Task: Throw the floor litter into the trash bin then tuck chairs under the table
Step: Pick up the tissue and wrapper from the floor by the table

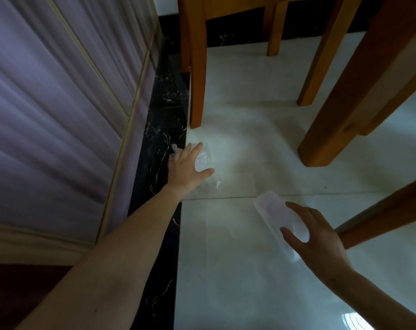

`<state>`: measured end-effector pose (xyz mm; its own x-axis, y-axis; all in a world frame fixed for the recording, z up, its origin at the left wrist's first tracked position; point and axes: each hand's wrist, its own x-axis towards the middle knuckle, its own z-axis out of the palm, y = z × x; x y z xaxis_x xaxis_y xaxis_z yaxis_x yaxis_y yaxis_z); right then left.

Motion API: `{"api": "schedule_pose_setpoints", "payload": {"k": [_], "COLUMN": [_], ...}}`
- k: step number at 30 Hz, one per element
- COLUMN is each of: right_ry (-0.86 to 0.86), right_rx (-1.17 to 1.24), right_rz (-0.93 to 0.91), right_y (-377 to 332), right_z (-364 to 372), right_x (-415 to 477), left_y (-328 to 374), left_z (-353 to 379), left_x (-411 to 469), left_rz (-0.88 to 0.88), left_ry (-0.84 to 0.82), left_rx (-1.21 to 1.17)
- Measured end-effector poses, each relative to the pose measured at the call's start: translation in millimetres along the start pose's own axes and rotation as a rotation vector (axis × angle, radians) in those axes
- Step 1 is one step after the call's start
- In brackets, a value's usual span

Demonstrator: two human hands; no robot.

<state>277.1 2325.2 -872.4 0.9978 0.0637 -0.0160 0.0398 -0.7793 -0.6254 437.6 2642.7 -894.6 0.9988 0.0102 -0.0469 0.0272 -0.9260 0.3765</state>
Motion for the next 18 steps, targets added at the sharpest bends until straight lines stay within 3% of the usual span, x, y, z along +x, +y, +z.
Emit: {"api": "schedule_pose_setpoints", "payload": {"k": [3, 14, 18], "right_ry": [-0.001, 0.008, -0.031], "right_rx": [0.017, 0.104, 0.100], "right_rz": [0.042, 0.171, 0.222], "right_y": [0, 1, -9], "right_z": [4, 17, 7], "right_x": [5, -33, -86], "left_y": [-6, 23, 39], "left_z": [16, 42, 31], "left_x": [-10, -139, -213], "left_rz": [-0.028, 0.097, 0.012], "left_ry": [-0.087, -0.034, -0.117], "left_rx": [-0.058, -0.077, -0.265]}}
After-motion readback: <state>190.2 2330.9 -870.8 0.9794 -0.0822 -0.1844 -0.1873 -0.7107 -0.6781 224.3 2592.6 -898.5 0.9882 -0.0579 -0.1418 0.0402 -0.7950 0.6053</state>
